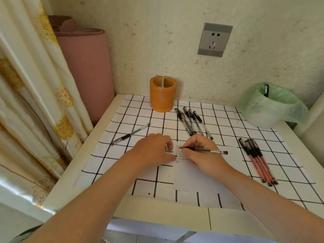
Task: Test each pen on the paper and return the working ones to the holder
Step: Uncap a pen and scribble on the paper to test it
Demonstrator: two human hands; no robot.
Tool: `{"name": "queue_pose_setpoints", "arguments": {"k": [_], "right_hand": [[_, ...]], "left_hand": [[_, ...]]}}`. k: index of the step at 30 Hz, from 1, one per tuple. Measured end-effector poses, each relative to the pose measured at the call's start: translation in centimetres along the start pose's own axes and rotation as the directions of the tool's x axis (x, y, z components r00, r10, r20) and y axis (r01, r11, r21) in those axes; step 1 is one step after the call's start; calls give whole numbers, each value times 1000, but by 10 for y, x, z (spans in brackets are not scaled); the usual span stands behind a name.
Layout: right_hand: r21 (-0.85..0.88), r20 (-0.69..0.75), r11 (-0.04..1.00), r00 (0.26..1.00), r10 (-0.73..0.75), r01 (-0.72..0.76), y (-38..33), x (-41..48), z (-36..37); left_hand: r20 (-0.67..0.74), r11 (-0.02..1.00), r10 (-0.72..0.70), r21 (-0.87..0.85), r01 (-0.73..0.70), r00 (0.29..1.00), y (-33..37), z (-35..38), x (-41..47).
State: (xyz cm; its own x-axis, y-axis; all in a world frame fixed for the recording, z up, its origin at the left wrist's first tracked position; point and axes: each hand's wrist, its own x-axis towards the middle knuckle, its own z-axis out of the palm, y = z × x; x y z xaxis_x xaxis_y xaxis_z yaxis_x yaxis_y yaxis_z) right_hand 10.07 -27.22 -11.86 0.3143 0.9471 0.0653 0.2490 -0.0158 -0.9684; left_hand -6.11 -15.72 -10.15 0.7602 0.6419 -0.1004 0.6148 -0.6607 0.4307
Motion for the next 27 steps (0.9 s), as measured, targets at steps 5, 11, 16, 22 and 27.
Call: {"name": "queue_pose_setpoints", "arguments": {"k": [5, 11, 16, 22, 27], "right_hand": [[-36, 20, 999, 999, -28, 29, -1, 3, -7], [303, 31, 950, 997, 74, -80, -24, 15, -13], [117, 5, 991, 998, 64, -64, -34, 17, -19], [-284, 27, 959, 1000, -11, 18, -31, 16, -25], [-592, 46, 804, 998, -34, 55, -24, 13, -21]], "left_hand": [[106, 999, 29, -41, -25, 994, -7, -13, 1], [80, 999, 32, -28, -30, 996, -11, -18, -3], [-12, 995, 30, -97, -31, 999, -13, -25, -3], [-83, 978, 29, -206, -46, 996, -15, -34, -3], [-99, 971, 18, -234, -41, 995, -13, -33, -3]]}}
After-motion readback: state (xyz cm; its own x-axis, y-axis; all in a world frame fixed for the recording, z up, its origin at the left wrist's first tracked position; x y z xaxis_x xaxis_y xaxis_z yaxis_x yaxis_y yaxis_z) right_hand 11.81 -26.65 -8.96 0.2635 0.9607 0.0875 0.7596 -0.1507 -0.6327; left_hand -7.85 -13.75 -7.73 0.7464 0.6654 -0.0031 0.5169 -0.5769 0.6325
